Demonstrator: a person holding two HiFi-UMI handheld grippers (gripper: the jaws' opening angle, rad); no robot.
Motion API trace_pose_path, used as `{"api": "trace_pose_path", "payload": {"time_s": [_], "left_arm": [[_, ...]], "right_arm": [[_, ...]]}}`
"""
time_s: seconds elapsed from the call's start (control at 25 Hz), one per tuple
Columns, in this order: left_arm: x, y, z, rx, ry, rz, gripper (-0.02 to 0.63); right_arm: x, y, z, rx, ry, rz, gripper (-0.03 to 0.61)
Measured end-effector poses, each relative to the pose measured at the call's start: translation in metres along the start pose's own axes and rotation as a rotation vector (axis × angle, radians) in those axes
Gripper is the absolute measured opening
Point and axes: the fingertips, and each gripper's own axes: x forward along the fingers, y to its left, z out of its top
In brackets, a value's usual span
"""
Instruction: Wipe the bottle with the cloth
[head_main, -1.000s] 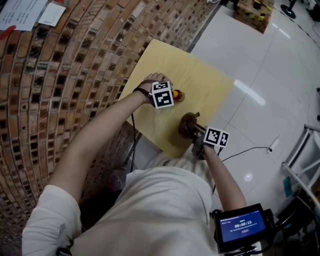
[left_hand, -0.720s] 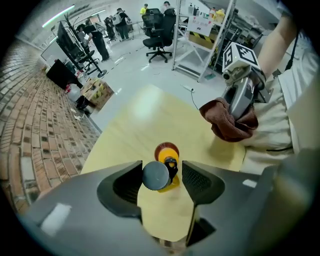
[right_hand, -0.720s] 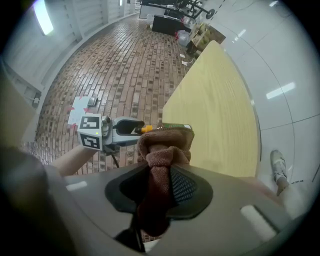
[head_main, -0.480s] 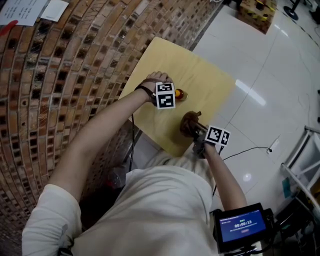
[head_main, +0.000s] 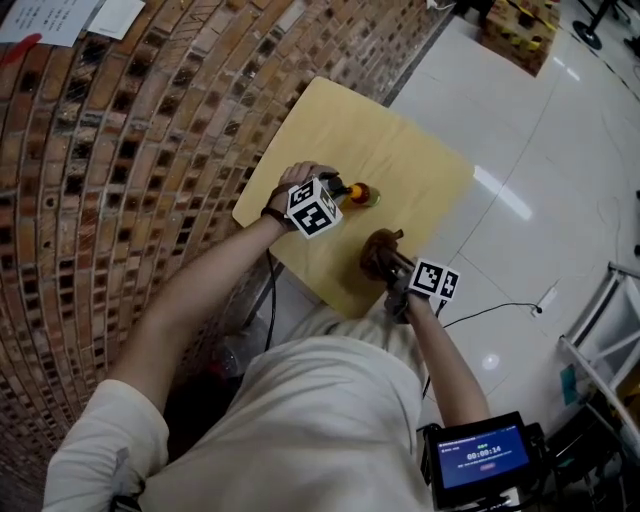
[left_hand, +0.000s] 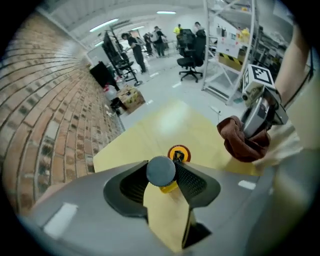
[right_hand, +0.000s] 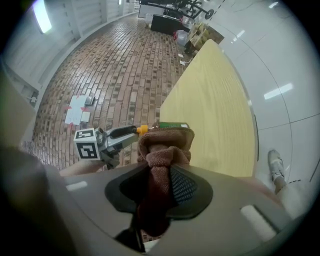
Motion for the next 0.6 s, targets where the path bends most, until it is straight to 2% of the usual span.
{"api": "trace_pose_path", "payload": {"time_s": [0.2, 0.36, 0.48, 0.6], "left_arm": [[-0.016, -0.01, -0.017, -0.299, -0.109, 0.124, 0.189], [-0.026, -0.02, -0.044, -0.53, -0.164, 0.194, 0.186], [-0.033, -0.029, -0.067, -0.627, -0.194, 0.232, 0.186], [-0.038, -0.039, -0.08, -0.655, -0.197, 0.232, 0.184]], "right_arm": [[0.013, 0.015, 0.007, -0.036, 0.012, 0.035, 0.101], [0.033, 0.029, 0.007, -0.087, 0.049, 0.06, 0.101], [0.049, 0.034, 0.005, -0.114, 0.08, 0.062, 0.101], [0.063, 0.037, -0.004, -0.139, 0.129, 0.06, 0.101]]}}
